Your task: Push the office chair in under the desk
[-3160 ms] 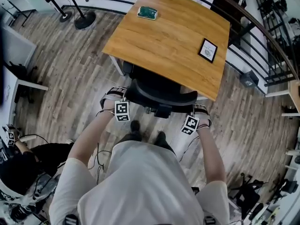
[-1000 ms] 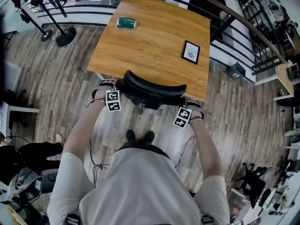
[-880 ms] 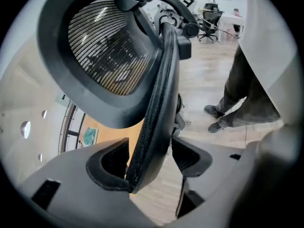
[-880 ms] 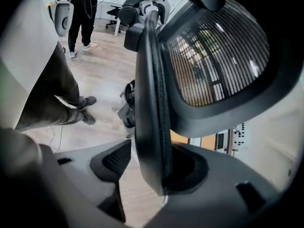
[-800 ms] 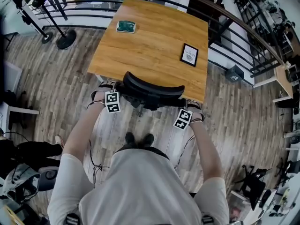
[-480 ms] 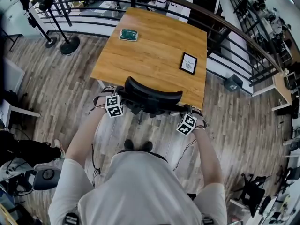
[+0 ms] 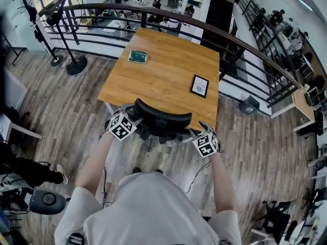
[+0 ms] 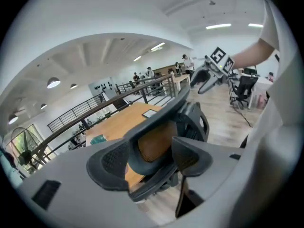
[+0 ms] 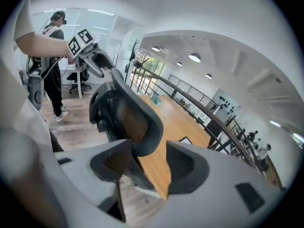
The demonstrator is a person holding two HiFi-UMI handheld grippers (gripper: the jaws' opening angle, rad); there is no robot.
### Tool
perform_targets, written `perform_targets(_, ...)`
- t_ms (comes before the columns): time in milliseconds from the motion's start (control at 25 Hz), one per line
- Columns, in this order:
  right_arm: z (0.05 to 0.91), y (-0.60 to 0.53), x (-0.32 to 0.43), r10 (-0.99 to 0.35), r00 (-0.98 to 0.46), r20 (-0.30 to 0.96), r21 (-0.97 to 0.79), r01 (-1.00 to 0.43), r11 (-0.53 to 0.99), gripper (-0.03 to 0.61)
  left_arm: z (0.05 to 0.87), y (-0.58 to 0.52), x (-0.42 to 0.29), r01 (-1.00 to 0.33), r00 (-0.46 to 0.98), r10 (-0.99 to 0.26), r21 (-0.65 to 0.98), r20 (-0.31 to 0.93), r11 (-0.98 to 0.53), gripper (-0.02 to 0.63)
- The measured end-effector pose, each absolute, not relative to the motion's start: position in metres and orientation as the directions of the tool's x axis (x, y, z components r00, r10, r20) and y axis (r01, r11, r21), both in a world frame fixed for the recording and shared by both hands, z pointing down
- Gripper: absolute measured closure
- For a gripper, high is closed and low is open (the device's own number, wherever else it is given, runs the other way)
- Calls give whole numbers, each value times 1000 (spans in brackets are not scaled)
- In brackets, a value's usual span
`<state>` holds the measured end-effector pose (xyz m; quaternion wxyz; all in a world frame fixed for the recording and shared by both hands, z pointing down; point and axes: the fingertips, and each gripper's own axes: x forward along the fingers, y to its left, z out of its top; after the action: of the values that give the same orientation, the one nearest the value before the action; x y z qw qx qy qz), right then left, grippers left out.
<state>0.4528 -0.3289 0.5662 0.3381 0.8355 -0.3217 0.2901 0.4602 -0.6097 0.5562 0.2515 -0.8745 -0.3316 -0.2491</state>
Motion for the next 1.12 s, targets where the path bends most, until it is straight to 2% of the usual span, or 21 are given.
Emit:
perform_targets(160, 527, -336, 458, -427, 693, 581, 284, -664, -692, 364, 515, -602, 462, 639, 725, 483, -219, 491, -737, 376)
perform_targets(320, 487, -341, 456, -482, 743, 465, 179, -611, -771, 368, 492, -601, 459, 563, 780, 447, -179, 437, -807, 422)
perform_targets(520, 446, -348, 445, -520, 785, 336, 163, -592, -789, 422, 458, -591, 445, 531, 812, 469, -105, 348, -841, 464)
perform_targets(600, 436, -347, 440, -527, 799, 290, 145, -581, -801, 487, 448, -586, 440, 526, 822, 474, -101, 316, -845, 490)
perform_targets(680, 428, -347, 436, -530, 808, 256, 132, -572, -809, 526, 439, -584, 436, 515, 834, 473, -95, 286, -852, 516)
perform_targets(800, 419, -346, 431, -528, 820, 223, 138, -562, -815, 550, 426, -584, 432, 500, 848, 470, -79, 245, -862, 578)
perform_targets(920, 413, -345, 430, -525, 827, 200, 134, -554, -822, 575, 417, -583, 430, 491, 857, 468, -66, 217, -869, 614)
perform_targets(1120, 407, -339, 429, -505, 846, 171, 115, -526, -843, 575, 415, -582, 426, 494, 856, 476, -50, 202, -868, 620)
